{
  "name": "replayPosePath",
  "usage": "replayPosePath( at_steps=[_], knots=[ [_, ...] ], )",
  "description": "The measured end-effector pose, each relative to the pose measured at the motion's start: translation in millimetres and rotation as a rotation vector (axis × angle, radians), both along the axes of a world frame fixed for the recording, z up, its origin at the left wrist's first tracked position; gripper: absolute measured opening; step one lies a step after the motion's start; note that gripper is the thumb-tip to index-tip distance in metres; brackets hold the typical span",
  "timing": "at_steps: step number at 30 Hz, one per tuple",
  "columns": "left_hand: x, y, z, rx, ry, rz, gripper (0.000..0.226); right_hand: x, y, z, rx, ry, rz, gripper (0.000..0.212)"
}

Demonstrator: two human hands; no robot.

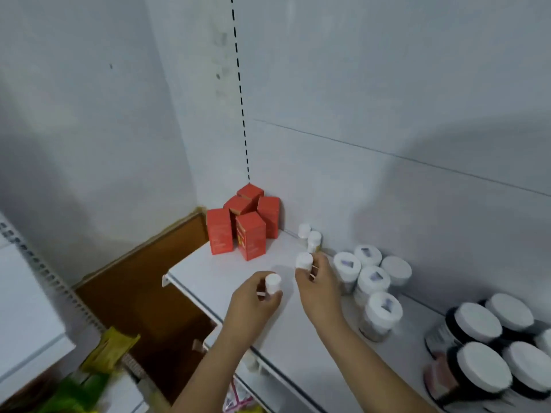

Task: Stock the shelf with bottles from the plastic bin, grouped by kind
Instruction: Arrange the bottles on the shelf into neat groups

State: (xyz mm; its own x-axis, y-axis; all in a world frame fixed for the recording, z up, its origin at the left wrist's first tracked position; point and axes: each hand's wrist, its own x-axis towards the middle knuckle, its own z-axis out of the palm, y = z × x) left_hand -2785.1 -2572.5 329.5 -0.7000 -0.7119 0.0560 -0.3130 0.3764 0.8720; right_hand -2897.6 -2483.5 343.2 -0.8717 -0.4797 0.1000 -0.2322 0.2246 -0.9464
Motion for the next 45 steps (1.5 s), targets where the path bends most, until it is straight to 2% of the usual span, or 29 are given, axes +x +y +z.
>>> replayPosePath(
  at_steps=[3, 6, 8, 10, 11, 13, 16, 19, 26, 29, 32, 34, 36, 39, 45],
  knots=[
    [-31.3, -29.7, -5.2, -0.046, 0.031, -0.106, 0.023, -20.7, -39.5, 9.1, 0.015, 0.073, -0.168, 0.020],
    [-63.1, -51.8, -16.0, -0.073, 0.066, -0.225, 0.012, -40.2, -64.2, 14.0, 0.060, 0.133, -0.295, 0.017],
    [-79.4, -60.7, -23.4, -0.090, 0.104, -0.289, 0.018, -49.8, -73.3, 8.8, 0.137, 0.152, -0.357, 0.011],
    [-92.8, -65.0, -24.4, -0.121, 0.172, -0.323, 0.036, -55.6, -79.7, 1.8, 0.186, 0.128, -0.391, 0.013],
    [-98.8, -66.4, -21.2, -0.113, 0.205, -0.337, 0.044, -57.5, -81.8, -0.8, 0.169, 0.108, -0.394, 0.015],
    [-111.0, -68.4, -15.2, -0.070, 0.244, -0.374, 0.044, -58.8, -84.0, -2.3, 0.119, 0.073, -0.384, 0.019],
    [-123.1, -72.8, -16.9, -0.124, 0.187, -0.389, 0.050, -58.1, -81.0, -2.0, 0.114, 0.061, -0.390, 0.021],
    [-126.8, -76.8, -23.3, -0.208, 0.159, -0.385, 0.056, -57.3, -77.2, -6.0, 0.098, 0.075, -0.481, 0.019],
    [-126.9, -77.2, -23.0, -0.202, 0.131, -0.386, 0.056, -60.4, -83.6, -1.2, 0.030, 0.199, -0.618, 0.019],
    [-127.9, -78.8, -27.0, -0.189, 0.103, -0.379, 0.055, -64.9, -88.5, -9.5, 0.049, 0.173, -0.665, 0.023],
    [-129.1, -80.4, -31.3, -0.173, 0.073, -0.371, 0.052, -62.2, -93.5, -16.8, 0.036, -0.029, -0.682, 0.029],
    [-129.5, -81.5, -33.3, -0.149, 0.049, -0.365, 0.062, -57.5, -94.9, -16.3, 0.017, -0.132, -0.672, 0.049],
    [-127.2, -81.6, -35.6, -0.127, 0.038, -0.354, 0.077, -52.2, -94.8, -13.8, 0.026, -0.124, -0.666, 0.066],
    [-115.7, -80.4, -37.4, -0.127, 0.015, -0.386, 0.094, -43.6, -92.5, -10.4, 0.033, -0.083, -0.651, 0.074],
    [-73.1, -73.4, -51.4, -0.195, 0.004, -0.401, 0.107, -23.6, -83.4, -8.6, 0.120, 0.109, -0.541, 0.061]
  ],
)
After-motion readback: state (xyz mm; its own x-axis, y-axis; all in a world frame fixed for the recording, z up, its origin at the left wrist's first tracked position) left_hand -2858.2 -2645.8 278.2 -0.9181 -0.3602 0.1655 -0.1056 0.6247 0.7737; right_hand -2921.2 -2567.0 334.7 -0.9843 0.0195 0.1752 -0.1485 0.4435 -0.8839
